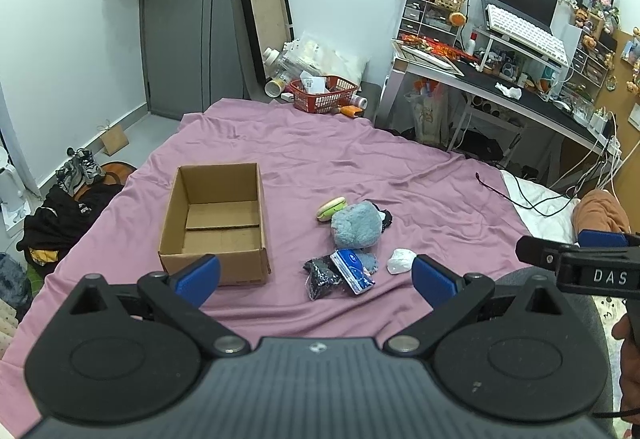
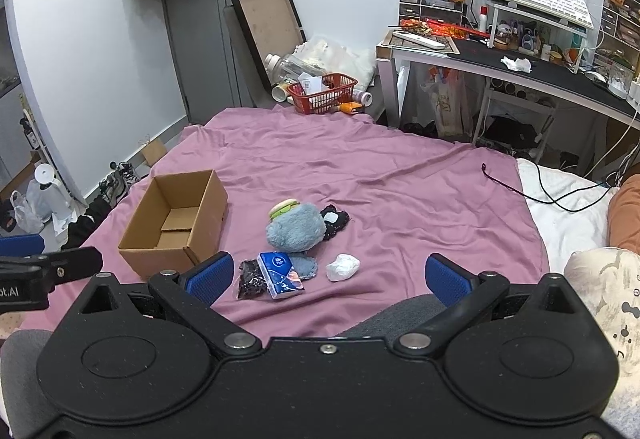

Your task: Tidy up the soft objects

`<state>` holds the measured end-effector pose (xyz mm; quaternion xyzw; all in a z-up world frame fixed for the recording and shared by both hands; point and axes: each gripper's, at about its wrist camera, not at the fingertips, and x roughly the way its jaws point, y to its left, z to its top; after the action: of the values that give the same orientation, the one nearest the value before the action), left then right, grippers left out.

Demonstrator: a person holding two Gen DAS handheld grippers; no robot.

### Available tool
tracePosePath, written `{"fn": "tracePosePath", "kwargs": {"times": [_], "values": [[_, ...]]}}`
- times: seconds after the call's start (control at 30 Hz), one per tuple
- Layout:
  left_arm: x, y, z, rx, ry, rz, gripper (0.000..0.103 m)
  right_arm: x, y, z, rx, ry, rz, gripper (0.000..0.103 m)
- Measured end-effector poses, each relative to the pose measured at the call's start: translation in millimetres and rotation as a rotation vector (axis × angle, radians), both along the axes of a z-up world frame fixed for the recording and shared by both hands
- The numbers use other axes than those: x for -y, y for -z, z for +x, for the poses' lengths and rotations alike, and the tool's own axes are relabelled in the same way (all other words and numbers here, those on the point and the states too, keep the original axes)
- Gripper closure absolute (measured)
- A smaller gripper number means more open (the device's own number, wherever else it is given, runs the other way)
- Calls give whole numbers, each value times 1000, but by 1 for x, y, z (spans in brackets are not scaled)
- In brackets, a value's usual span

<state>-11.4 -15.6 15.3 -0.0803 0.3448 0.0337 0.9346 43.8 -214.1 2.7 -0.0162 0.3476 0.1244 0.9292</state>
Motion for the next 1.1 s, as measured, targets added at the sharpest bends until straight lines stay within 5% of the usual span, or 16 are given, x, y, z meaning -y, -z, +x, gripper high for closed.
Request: {"fn": "tracePosePath", "kwargs": {"times": [1.1], "values": [[8, 34, 55, -102, -25, 1, 2, 4, 30, 41, -21, 29, -20, 0]]}}
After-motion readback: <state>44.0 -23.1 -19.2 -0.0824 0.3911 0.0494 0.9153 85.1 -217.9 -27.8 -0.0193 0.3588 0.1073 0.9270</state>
